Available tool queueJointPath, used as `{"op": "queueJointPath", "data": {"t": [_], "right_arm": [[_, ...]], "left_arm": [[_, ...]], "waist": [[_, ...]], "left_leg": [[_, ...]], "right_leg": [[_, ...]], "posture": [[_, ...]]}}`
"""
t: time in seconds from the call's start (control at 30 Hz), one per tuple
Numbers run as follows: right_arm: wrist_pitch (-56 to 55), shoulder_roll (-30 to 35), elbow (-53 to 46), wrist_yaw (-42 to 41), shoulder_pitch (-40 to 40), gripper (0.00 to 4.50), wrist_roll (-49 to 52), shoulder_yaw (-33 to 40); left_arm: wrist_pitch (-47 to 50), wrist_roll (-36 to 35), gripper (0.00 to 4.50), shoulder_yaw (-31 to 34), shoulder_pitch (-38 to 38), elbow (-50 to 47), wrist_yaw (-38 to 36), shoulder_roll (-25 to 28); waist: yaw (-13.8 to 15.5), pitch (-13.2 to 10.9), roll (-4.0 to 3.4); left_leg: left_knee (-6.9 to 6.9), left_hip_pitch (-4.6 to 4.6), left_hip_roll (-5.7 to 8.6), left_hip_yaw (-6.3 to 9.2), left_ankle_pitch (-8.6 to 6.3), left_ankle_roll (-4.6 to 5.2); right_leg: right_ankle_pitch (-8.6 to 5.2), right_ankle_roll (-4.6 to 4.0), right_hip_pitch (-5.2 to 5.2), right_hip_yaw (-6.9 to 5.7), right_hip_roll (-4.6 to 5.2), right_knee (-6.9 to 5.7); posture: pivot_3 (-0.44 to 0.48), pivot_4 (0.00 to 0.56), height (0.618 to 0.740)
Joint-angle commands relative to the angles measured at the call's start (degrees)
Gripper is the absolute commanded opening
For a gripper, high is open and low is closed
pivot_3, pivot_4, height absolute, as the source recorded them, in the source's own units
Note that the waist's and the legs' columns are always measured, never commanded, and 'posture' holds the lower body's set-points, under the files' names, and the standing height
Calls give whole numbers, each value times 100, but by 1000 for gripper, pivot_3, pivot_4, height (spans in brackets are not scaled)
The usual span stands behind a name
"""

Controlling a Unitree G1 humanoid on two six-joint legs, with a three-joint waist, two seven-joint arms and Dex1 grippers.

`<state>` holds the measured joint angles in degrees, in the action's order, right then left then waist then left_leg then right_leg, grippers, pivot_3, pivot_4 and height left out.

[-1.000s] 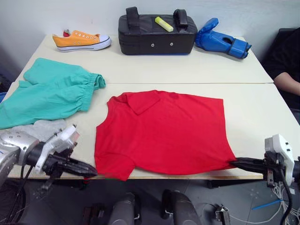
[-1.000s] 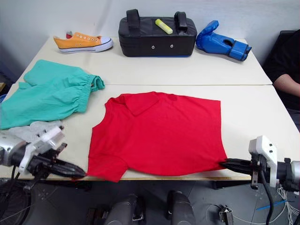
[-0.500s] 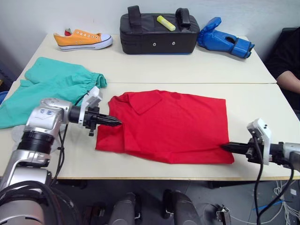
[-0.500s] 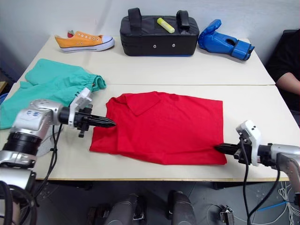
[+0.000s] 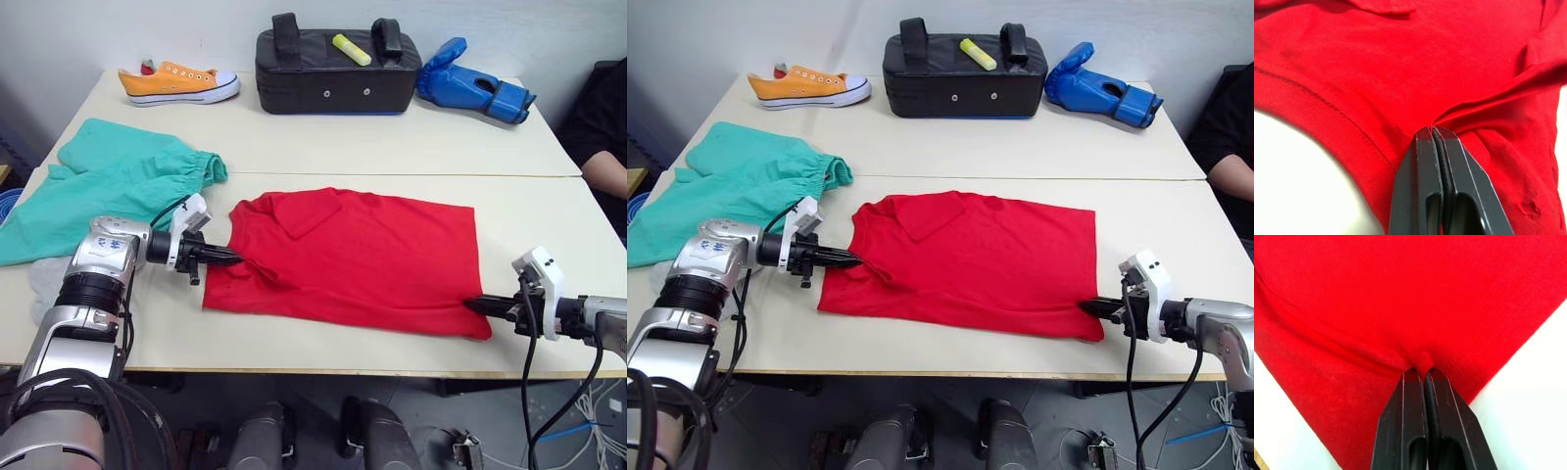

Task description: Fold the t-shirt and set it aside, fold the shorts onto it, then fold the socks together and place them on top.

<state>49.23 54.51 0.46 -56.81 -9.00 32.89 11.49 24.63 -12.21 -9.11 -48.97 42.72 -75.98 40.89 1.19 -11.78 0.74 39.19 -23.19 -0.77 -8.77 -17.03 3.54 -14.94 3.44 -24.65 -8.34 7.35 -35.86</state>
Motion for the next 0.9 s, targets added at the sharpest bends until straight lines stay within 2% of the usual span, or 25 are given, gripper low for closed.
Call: {"op": "queueJointPath", "data": {"t": [0.03, 0.07, 0.17, 0.3, 0.4, 0.47, 0.6, 0.63, 0.7, 0.9], "right_arm": [[-173, -49, -119, 41, 63, 28, -69, 82], [-160, -58, -119, 62, 64, 28, -57, 105], [-176, -55, -189, 87, 123, 665, 21, 292], [74, 67, -719, 86, 327, 2022, 439, 1010], [246, 32, -1410, 116, 589, 3102, 767, 1572], [271, -51, -1852, 182, 740, 3761, 900, 1757], [147, -390, -2851, 667, 865, 3761, 930, 1421], [45, -450, -3008, 795, 867, 3304, 790, 1226], [-145, -551, -3211, 1032, 861, 2747, 495, 823], [-449, -686, -3115, 1534, 915, 545, -265, -122]], "left_arm": [[125, -19, 0, 239, -172, -41, 150, -75], [124, -12, 0, 265, -209, -4, 187, -91], [131, -58, 642, 439, -332, 108, 289, -121], [490, -360, 1907, 819, -564, -245, 109, 148], [1335, -902, 2862, 1070, -489, -1292, -282, 474], [1861, -1298, 2867, 1174, -264, -2141, -475, 630], [2114, -1670, 2867, 963, 883, -4197, -319, 639], [1994, -1579, 2680, 878, 1092, -4397, -171, 575], [1761, -1366, 2227, 747, 1377, -4496, 141, 422], [1159, -712, 235, 312, 1920, -4298, 638, 401]], "waist": [[-1, 0, 0], [-3, 0, 0], [-6, 0, 1], [-2, 0, 1], [-15, 0, 1], [-20, 0, 1], [-57, 9, -14], [-59, 9, -14], [-55, 8, -12], [-4, 7, -11]], "left_leg": [[0, 0, 0, 0, 0, 0], [0, 0, 0, 0, 0, 0], [0, 0, 0, 0, 1, 1], [0, -1, 1, 0, 1, 1], [-1, -4, 0, 6, 1, 1], [-2, -7, -2, 13, 1, 0], [-6, 10, -2, 15, -2, -4], [-7, 12, -2, 15, -2, -5], [-7, 12, -2, 15, 1, -9], [-7, 9, -1, 15, 3, -12]], "right_leg": [[0, 0, 0, 0, 0, 0], [0, 0, 1, -1, 0, 0], [0, 0, 0, -1, 0, 0], [0, 0, -1, -2, 1, -1], [0, 0, 0, -6, -1, -6], [0, 1, 3, -9, -4, -8], [0, 2, 20, -2, -3, -3], [-1, 3, 20, 1, -3, 3], [-1, 2, 17, 2, -4, 7], [-1, 1, 9, 3, -2, 1]], "posture": [[0, 150, 740], [0, 150, 740], [0, 150, 740], [0, 150, 740], [0, 150, 740], [0, 150, 740], [0, 150, 740], [0, 150, 740], [0, 150, 740], [0, 150, 740]]}}
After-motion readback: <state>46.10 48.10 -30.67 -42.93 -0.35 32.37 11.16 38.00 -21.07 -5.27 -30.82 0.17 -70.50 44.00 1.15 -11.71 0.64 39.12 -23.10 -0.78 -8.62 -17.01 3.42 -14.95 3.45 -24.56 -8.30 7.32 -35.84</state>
